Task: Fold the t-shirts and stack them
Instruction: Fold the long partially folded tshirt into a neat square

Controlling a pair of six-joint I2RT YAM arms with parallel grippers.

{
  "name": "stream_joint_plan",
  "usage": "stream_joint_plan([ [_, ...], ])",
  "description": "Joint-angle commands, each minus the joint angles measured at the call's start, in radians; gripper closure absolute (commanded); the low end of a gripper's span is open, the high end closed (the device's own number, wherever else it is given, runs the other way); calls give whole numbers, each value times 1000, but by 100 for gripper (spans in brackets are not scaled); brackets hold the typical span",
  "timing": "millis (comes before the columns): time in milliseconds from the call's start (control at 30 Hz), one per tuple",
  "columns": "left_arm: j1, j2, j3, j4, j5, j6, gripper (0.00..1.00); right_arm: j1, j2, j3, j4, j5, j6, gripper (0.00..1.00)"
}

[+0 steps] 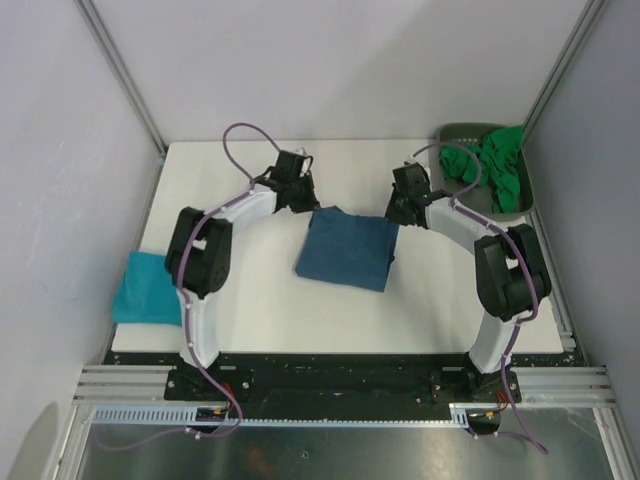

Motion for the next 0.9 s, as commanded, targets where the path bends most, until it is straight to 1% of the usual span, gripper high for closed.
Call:
stream_joint_plan([
  [0, 3, 143, 108, 13, 0, 8, 100, -65, 95, -11, 84, -10, -34, 100],
  [133, 3, 209, 164, 12, 7, 3, 100, -106, 133, -10, 131, -34, -39, 100],
  [233, 1, 206, 162, 12, 0, -12, 100, -131, 158, -4, 150, -51, -34, 100],
  [400, -2, 131, 72, 13, -62, -59, 100, -130, 249, 62, 149, -87, -56, 100],
  [567, -2, 39, -28, 14, -147, -92, 100, -74, 332, 168, 111, -129, -91, 100],
  [700, 6, 15, -42, 12, -188, -76, 100, -45, 323, 228, 53, -88, -111, 100],
  [867, 36, -6, -46, 11, -187, -71, 100, -79, 256, 250, 23, -63, -128, 100],
])
